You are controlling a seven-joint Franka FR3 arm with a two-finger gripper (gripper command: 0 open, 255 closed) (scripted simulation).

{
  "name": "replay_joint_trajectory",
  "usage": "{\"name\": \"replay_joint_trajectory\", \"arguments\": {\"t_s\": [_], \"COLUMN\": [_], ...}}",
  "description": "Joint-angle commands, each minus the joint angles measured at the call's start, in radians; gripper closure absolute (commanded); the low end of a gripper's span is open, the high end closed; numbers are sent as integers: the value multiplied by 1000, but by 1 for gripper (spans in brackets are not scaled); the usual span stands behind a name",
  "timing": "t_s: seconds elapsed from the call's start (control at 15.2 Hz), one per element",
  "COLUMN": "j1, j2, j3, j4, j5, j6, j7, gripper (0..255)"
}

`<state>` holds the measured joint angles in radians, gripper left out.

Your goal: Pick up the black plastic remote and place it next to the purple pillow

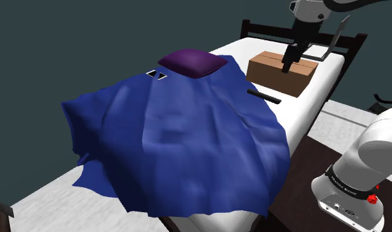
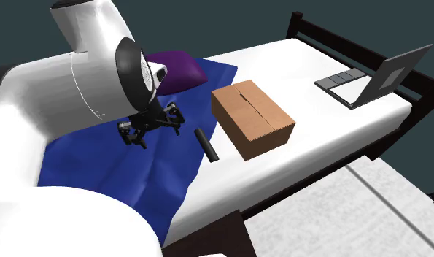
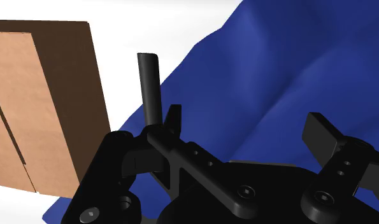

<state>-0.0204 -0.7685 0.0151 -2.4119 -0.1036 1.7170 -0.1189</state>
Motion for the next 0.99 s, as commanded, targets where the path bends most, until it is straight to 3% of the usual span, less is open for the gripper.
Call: {"name": "replay_joint_trajectory", "arguments": {"t_s": [0.0, 0.46, 0.92], "j1": [0, -34, -60], "j2": [0, 184, 418], "j3": [0, -77, -148], "j4": [0, -37, -7], "j5": [0, -37, -49], "j6": [0, 211, 406], "j7": [0, -51, -106], "gripper": [0, 0, 0]}}
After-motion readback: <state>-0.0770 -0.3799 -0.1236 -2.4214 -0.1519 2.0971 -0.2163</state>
